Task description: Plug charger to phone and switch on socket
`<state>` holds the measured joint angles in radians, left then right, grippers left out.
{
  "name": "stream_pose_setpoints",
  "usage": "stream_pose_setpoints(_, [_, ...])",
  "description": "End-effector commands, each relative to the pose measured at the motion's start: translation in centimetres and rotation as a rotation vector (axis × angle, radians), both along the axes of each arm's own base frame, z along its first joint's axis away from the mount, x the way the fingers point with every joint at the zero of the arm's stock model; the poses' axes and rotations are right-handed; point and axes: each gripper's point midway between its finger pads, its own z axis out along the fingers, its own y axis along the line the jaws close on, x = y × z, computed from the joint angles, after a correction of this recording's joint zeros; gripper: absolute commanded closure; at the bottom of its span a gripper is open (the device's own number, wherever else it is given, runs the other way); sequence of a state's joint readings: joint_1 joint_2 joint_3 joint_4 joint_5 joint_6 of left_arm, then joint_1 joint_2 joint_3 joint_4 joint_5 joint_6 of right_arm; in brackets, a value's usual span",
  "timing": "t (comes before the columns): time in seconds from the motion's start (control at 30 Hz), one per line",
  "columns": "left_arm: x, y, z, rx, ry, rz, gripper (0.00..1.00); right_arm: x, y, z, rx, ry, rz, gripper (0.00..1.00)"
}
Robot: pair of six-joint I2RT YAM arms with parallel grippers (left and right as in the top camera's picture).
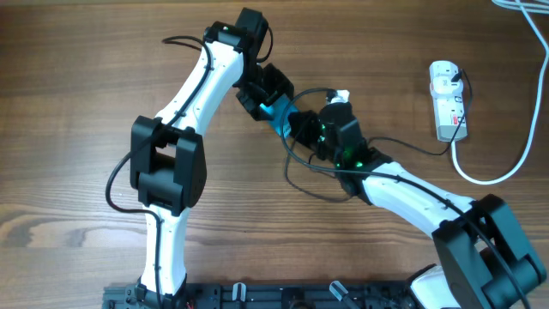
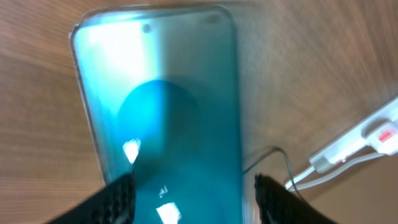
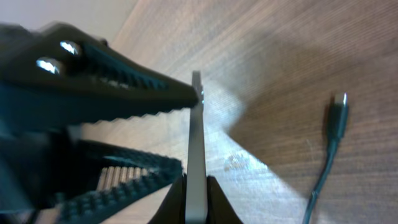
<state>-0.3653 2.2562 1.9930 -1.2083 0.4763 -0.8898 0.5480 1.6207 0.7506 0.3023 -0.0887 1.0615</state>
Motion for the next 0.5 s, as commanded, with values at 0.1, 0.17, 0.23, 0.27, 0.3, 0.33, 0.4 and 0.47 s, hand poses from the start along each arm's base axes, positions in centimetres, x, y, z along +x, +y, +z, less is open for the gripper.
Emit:
stream_pose_setpoints(0.1, [-0.1, 0.6, 1.4, -0.022, -0.013, -0.027, 0.0, 0.9, 0.0, 0.6, -0.003, -0.034, -0.014, 0.95])
stream_pose_setpoints(0.17, [0.0, 1.4, 2.4, -0.027, -0.036, -0.036, 0.0, 1.2, 0.0, 1.1, 0.006, -0.05, -0.017, 0.95])
stream_pose_setpoints(0.23, [0.1, 2.5, 3.5, -0.031, -0.061, -0.049, 0.0, 1.4, -0.3, 1.5, 0.013, -0.057, -0.024, 0.96])
stream_pose_setpoints(0.27, [0.1, 3.0, 4.1, -0.033, -0.075, -0.051, 0.0, 1.5, -0.6, 1.8, 0.018, -0.061, -0.026, 0.96])
stream_pose_setpoints(0.3, [0.2, 3.6, 4.8, -0.035, -0.09, -0.054, 0.0, 1.6, -1.0, 2.2, 0.026, -0.061, -0.03, 0.95])
stream_pose_setpoints(0.33, [0.2, 4.3, 5.4, -0.038, -0.111, -0.065, 0.0, 1.8, -1.3, 2.6, 0.04, -0.064, -0.028, 0.96])
stream_pose_setpoints(0.4, [0.3, 5.2, 6.7, -0.043, -0.157, -0.087, 0.0, 2.0, -2.0, 3.7, 0.077, -0.071, -0.014, 0.96])
stream_pose_setpoints(0.47, [0.5, 5.8, 7.8, -0.037, -0.2, -0.092, 0.0, 2.2, -2.6, 4.6, 0.109, -0.076, 0.0, 0.96])
